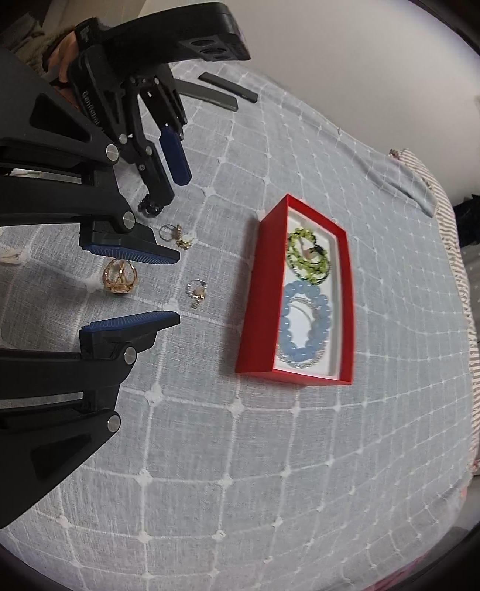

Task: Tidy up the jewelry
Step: 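Withdraw both grippers from the box toward the remaining rings, then grasp the black spiky ring with the left gripper while the right gripper grasps the large gold ring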

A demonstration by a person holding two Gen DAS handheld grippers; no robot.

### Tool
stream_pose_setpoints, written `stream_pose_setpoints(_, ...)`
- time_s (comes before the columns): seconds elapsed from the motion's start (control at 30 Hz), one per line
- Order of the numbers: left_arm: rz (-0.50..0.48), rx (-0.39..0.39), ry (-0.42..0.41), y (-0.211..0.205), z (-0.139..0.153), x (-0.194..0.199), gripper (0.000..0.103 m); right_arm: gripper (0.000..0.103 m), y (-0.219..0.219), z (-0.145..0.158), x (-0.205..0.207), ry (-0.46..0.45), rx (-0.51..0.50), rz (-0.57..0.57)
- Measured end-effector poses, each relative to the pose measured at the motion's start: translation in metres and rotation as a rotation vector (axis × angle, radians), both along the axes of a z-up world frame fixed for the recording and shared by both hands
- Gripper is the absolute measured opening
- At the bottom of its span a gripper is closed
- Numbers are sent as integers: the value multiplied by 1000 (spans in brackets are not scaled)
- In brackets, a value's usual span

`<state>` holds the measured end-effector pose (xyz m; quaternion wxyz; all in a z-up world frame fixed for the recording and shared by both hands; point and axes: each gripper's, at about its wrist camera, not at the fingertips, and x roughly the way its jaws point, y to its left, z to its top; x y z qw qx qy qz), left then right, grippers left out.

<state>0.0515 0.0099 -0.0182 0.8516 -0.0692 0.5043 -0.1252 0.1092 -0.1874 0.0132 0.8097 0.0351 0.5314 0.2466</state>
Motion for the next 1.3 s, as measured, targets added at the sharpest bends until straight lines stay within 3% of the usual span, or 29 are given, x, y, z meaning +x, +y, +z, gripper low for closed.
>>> stream_pose_setpoints(0.13,-12,20,27,-6,-8,-4,40,28,4,-12,2,65,14,21)
stream_pose_setpoints(0.63,-53,86,46,-19,-17,-6,40,28,16,-23,0,108,-2,69)
stream_pose_setpoints(0.7,-54,91,44,-19,-18,-6,38,28,18,-24,-1,111,-7,77)
stream_pose_setpoints(0.83,-53,84,43,-18,-17,-4,23,28,22,-28,-1,117,-22,85)
stream_pose_setpoints(1.3,-61,64,12,-16,-10,-7,23,31,31,-42,2,129,-70,98)
